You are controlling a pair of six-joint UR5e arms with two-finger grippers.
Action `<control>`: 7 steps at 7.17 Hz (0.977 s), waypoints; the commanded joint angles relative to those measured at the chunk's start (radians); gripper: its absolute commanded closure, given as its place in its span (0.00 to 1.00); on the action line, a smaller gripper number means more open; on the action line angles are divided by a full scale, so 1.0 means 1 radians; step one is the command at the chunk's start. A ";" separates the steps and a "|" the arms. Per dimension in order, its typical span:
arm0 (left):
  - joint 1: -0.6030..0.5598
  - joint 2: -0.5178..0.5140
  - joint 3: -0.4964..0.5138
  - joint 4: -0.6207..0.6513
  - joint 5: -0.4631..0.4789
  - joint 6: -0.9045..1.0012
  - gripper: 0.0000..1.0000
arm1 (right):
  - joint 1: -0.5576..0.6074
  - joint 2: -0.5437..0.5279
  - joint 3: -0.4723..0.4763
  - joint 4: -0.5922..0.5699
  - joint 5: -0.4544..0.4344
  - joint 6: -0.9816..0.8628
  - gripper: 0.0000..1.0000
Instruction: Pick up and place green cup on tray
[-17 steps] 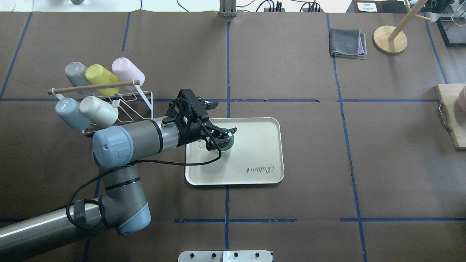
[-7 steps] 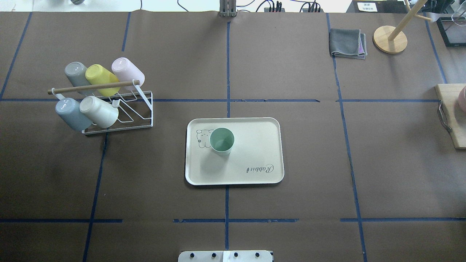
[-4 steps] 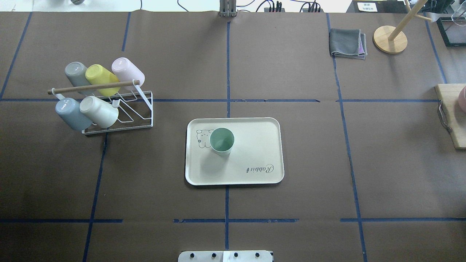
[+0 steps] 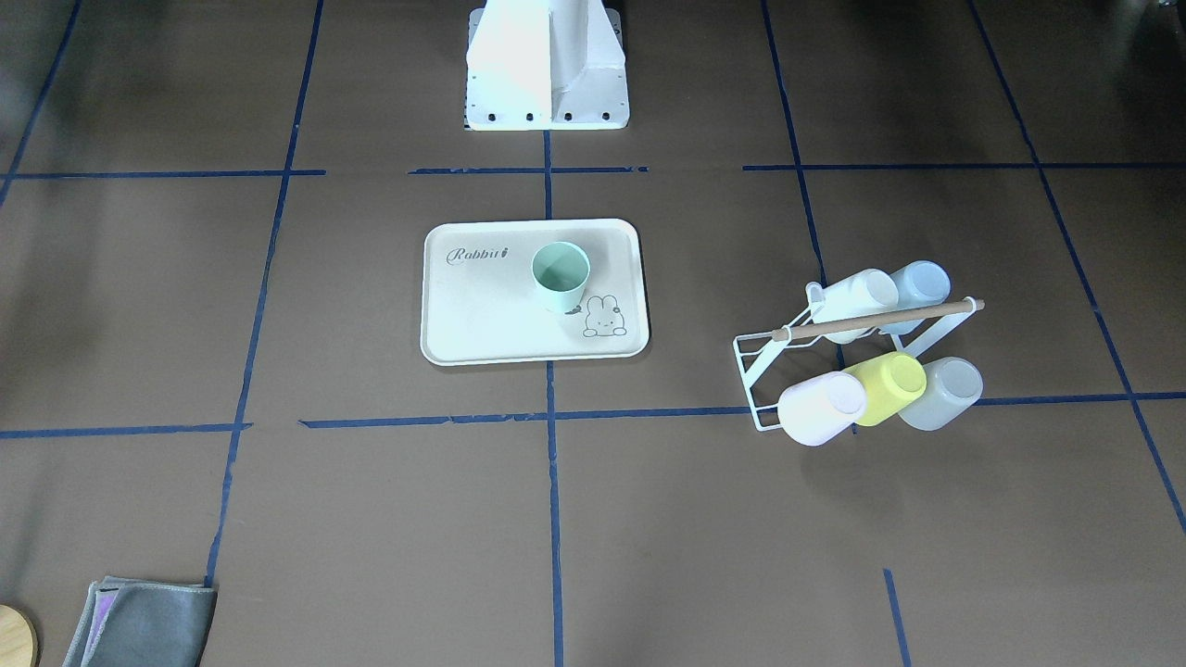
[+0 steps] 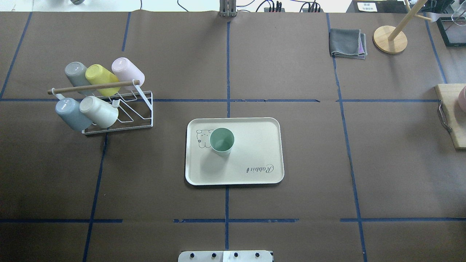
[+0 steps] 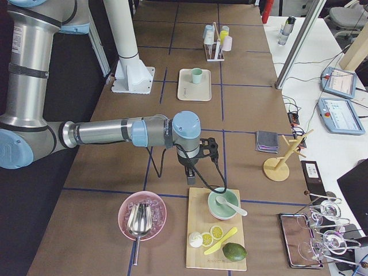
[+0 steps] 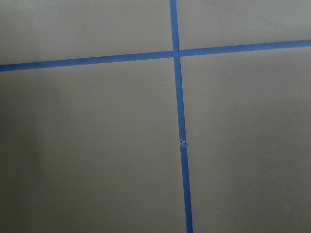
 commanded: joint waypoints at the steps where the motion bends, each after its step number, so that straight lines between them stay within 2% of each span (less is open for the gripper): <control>1: -0.003 0.002 0.005 -0.032 0.000 0.008 0.00 | 0.000 -0.002 -0.003 0.000 0.000 -0.001 0.00; 2: -0.002 0.002 0.020 -0.076 0.003 0.001 0.00 | 0.000 0.000 -0.003 0.000 0.000 0.001 0.00; 7: -0.002 0.028 0.025 -0.077 0.005 -0.001 0.00 | 0.000 0.000 -0.005 0.000 0.000 0.001 0.00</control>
